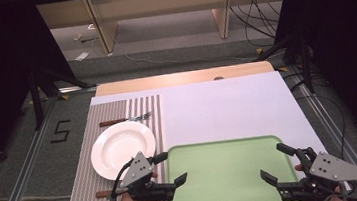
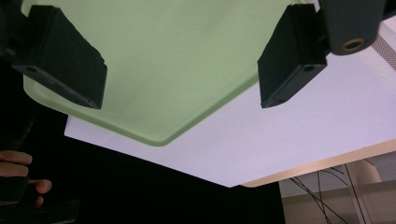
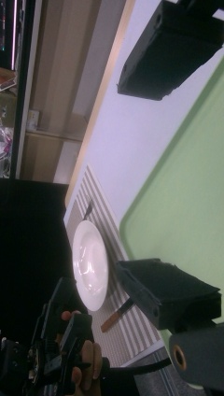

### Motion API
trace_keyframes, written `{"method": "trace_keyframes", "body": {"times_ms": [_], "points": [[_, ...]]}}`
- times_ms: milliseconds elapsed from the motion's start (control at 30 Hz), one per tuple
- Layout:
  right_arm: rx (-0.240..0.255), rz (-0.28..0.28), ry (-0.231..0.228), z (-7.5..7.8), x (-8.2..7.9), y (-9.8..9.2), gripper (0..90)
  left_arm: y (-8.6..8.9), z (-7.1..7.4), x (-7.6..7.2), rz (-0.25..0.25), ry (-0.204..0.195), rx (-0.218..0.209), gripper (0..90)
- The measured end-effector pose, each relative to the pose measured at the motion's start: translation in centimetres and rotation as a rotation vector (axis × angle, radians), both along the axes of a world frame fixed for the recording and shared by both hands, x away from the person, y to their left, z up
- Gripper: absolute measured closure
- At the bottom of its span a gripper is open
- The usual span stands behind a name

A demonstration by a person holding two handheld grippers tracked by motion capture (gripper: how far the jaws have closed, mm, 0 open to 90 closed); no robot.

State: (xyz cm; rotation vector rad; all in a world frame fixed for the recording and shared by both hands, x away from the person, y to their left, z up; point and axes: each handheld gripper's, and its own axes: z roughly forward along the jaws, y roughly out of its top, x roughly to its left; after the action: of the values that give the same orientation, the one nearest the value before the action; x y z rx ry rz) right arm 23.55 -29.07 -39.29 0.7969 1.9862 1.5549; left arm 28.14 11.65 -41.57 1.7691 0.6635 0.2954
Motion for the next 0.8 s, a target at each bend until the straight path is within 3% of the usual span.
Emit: {"method": "trace_keyframes", "body": {"times_ms": [233, 800], "points": [[0.0, 0.001, 0.0, 0.0, 0.01, 0.02, 13.7, 0.02, 0.02, 0.03, -0.002, -0.001, 0.006, 15.4], [0.002, 0.002, 0.003, -0.04, 0.05, 0.03, 13.7, -0.08, 0.13, 0.17, 0.01, -0.003, 0.068, 15.7]]}}
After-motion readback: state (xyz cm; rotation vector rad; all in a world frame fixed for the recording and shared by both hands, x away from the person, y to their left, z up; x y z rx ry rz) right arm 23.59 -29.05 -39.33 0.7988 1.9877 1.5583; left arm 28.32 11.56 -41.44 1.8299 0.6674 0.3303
